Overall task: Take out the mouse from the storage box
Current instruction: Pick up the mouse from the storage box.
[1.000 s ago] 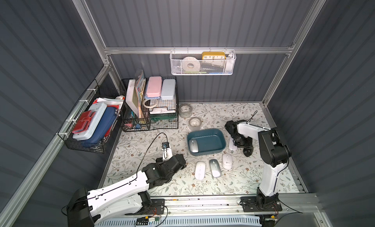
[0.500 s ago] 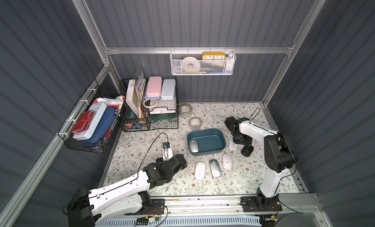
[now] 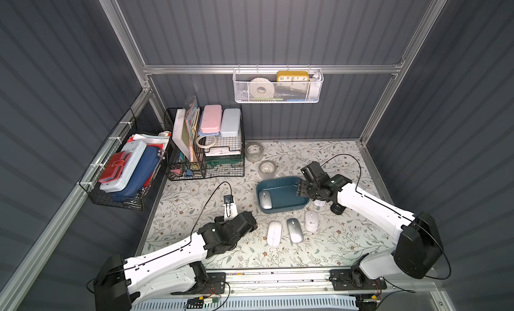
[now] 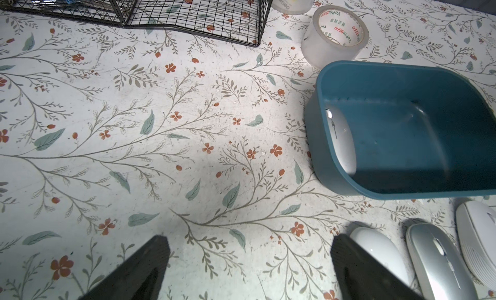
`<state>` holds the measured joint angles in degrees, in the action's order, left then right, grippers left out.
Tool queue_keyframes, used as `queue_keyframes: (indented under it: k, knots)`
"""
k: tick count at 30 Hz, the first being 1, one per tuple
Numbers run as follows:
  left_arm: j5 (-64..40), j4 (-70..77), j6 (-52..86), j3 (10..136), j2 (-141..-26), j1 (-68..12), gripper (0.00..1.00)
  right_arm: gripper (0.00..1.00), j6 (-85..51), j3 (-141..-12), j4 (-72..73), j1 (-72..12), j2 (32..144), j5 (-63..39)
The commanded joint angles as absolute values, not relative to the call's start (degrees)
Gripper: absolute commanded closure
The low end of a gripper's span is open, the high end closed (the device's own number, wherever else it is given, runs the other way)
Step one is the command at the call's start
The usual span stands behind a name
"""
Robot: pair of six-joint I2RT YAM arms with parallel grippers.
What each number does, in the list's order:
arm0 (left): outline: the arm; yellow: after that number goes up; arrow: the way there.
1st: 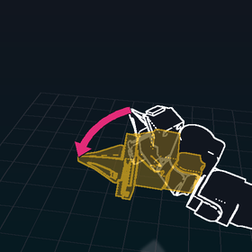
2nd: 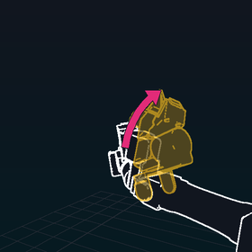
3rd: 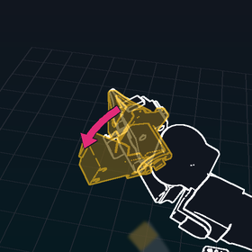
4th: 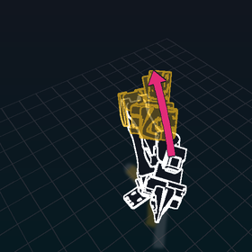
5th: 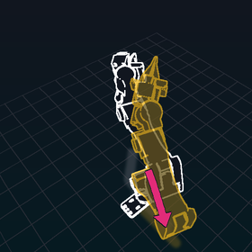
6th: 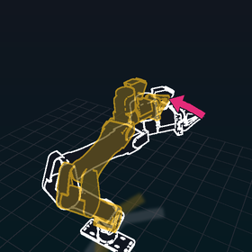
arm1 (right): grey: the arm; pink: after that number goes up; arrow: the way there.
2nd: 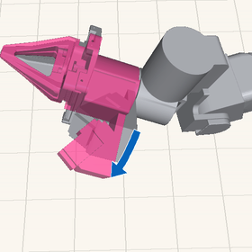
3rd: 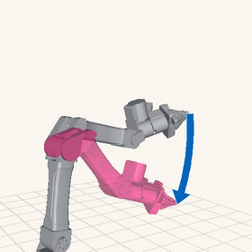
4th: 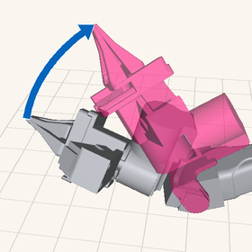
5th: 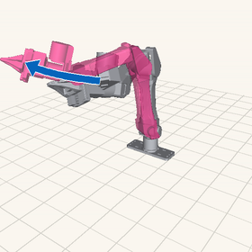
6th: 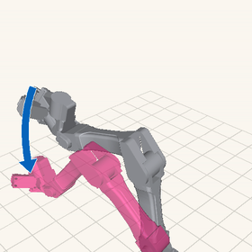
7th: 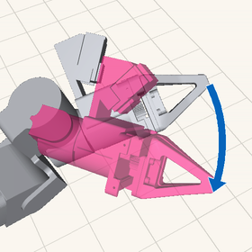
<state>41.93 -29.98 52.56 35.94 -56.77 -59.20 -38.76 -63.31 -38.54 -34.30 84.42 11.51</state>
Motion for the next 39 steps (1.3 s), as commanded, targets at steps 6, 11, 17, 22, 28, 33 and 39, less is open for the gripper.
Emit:
queue_keyframes:
  k: [6,11,17,22,28,33,39]
  knots:
    - [41.18,-30.51,52.34,35.66,-52.94,-58.89,0.00,0.21,-34.66,-72.79,-29.10,-42.22,98.10,5.00]
    - [41.58,-31.35,52.30,36.47,-53.61,-58.89,0.01,0.21,-33.96,-80.17,-30.41,-43.69,106.52,3.99]
    - [41.79,-31.20,52.08,36.72,-54.07,-58.86,0.01,0.21,-34.01,-84.94,-32.39,-44.22,112.17,4.25]
    - [41.97,-30.98,52.12,36.91,-55.09,-58.89,0.01,0.21,-33.75,-85.49,-31.98,-44.30,114.21,4.10]
    - [42.09,-30.87,52.03,36.95,-55.81,-58.89,0.01,0.21,-32.66,-86.49,-32.03,-44.64,116.83,3.33]
    - [42.15,-30.94,52.12,36.74,-55.30,-58.89,0.01,0.21,-32.50,-86.73,-31.20,-44.78,118.95,2.75]
    - [42.17,-31.03,52.21,36.38,-54.93,-58.89,0.01,0.21,-32.61,-87.77,-31.70,-45.27,120.52,2.46]
